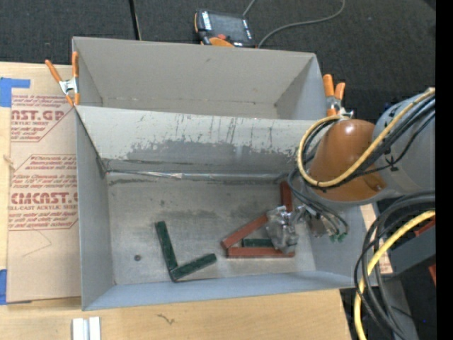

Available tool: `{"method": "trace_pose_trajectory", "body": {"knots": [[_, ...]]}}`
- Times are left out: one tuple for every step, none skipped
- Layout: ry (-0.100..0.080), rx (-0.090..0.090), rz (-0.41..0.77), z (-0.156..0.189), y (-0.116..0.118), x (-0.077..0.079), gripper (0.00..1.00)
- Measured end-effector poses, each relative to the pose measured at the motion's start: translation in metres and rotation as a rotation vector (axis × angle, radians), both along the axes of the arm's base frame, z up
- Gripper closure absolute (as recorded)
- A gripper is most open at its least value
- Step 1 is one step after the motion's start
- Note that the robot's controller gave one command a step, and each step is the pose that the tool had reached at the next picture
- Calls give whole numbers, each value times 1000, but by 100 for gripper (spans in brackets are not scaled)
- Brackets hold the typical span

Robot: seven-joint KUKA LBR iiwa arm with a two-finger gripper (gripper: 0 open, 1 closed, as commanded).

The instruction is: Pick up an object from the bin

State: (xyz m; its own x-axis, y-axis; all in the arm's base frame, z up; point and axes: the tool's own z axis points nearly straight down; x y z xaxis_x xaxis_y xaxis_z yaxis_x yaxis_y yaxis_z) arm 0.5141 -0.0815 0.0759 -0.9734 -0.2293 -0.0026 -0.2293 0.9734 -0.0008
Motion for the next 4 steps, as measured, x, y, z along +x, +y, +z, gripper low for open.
{"method": "trace_pose_trajectory", "body": {"knots": [[1, 0, 0, -1, 0, -1, 0], [-7, -1, 407, -5, -6, -26, 0], [-7, -1, 406, -5, -6, -26, 0], [-9, -4, 408, 57, -16, 39, 0]]}}
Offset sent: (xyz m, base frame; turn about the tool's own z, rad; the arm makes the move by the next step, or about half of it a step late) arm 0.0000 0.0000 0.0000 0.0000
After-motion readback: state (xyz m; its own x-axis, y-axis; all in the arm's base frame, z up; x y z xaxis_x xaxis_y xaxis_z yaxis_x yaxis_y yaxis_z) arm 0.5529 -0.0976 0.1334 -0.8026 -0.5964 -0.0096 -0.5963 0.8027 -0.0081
